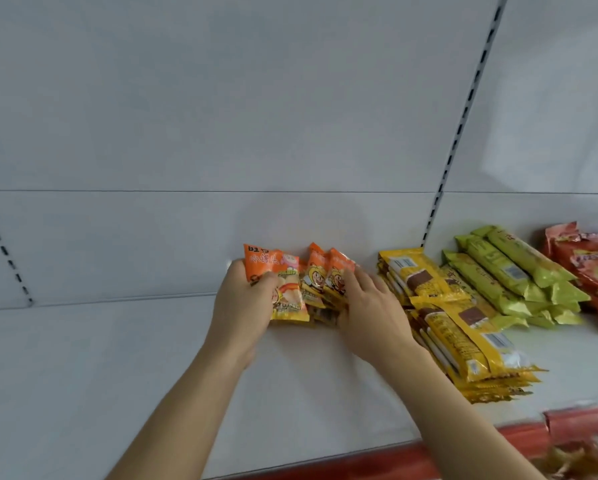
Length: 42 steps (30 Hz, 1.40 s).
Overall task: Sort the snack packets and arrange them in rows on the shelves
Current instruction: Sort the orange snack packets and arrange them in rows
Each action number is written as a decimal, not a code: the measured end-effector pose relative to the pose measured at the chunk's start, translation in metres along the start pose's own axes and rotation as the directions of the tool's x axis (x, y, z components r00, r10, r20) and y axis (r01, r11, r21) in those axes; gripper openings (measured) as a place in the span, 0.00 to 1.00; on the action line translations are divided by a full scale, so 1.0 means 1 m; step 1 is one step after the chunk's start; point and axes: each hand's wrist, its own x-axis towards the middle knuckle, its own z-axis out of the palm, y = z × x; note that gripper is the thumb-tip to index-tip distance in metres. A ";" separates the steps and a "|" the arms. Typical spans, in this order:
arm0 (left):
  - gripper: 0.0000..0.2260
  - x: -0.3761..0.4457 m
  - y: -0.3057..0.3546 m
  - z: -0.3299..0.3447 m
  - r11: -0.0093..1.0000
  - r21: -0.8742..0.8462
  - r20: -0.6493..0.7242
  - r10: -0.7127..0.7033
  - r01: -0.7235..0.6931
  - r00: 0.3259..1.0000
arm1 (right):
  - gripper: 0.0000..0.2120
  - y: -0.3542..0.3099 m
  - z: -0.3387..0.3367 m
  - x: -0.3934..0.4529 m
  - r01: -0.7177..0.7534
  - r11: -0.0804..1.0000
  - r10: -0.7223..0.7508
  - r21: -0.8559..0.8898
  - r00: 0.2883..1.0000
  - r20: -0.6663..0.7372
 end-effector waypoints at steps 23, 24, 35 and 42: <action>0.26 0.004 -0.004 -0.009 0.993 -0.029 -0.021 0.111 -0.112 0.994 | 0.25 -0.029 -0.005 -0.019 0.242 0.935 -0.129 0.257 0.912 -0.390; 0.29 0.004 -0.005 -0.012 0.994 -0.028 -0.006 0.106 -0.106 0.994 | 0.26 -0.023 -0.005 -0.009 0.143 0.970 -0.094 0.197 0.966 -0.239; 0.27 0.003 -0.009 -0.020 0.997 0.003 0.035 0.077 -0.077 0.996 | 0.12 -0.009 0.001 0.007 0.128 0.972 -0.013 0.196 0.866 -0.500; 0.27 0.003 -0.003 -0.015 0.988 -0.153 0.049 -0.002 0.009 0.999 | 0.17 -0.056 0.003 -0.026 0.544 0.832 -0.373 0.106 0.690 -0.620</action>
